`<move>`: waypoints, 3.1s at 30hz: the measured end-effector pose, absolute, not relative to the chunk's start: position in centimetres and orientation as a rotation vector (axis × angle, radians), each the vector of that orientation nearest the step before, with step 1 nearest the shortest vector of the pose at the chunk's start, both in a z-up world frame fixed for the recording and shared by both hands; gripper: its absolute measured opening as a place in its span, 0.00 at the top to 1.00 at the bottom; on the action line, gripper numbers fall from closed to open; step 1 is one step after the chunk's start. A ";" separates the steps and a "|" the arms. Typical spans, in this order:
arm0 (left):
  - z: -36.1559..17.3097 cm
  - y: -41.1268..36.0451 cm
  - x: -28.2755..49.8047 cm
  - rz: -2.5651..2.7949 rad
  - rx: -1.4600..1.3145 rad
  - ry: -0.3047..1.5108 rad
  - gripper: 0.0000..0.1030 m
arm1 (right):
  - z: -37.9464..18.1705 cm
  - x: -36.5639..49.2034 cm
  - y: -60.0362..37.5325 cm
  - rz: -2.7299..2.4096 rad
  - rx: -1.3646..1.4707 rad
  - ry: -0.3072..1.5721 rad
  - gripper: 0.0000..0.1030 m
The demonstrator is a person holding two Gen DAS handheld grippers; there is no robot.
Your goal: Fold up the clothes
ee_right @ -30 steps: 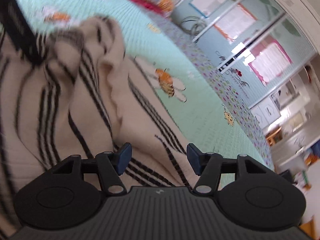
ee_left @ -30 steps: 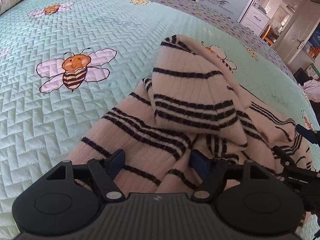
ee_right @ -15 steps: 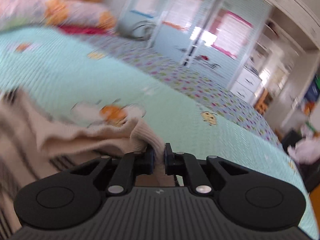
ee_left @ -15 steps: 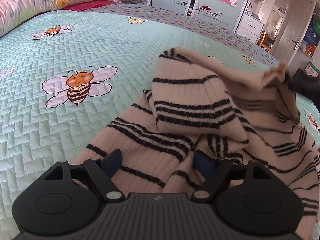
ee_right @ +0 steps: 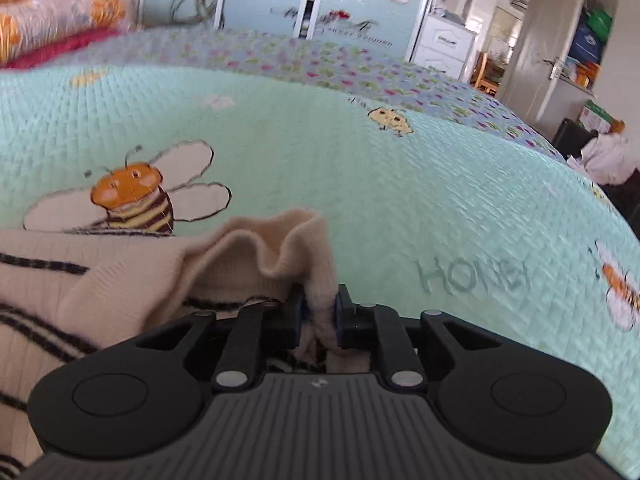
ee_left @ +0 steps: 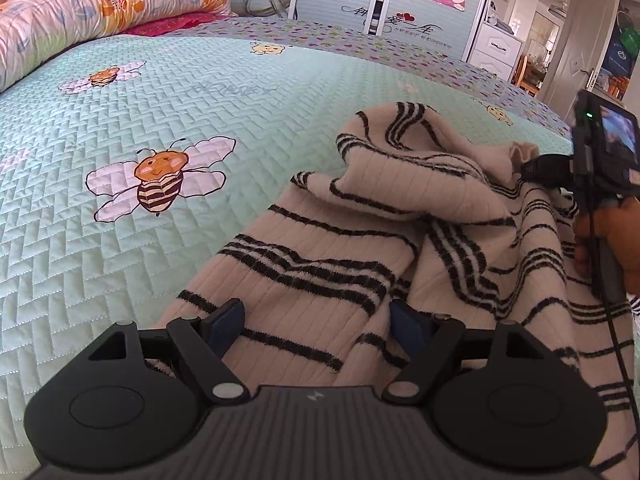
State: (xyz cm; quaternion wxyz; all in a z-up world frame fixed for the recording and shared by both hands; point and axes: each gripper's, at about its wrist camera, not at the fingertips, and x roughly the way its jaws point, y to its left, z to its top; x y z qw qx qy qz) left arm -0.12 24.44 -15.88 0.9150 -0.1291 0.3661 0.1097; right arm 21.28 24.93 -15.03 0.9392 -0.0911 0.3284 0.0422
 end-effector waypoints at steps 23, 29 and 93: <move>-9.6 25.4 7.1 0.149 -0.159 0.628 0.21 | -17.1 8.6 21.9 0.268 0.312 0.563 0.43; -11.6 24.9 14.4 0.141 0.091 0.773 0.21 | -18.1 8.6 20.0 0.303 0.434 0.543 0.43; -15.7 31.9 14.0 0.260 -0.193 0.815 0.42 | -18.6 9.0 18.7 0.326 0.542 0.515 0.43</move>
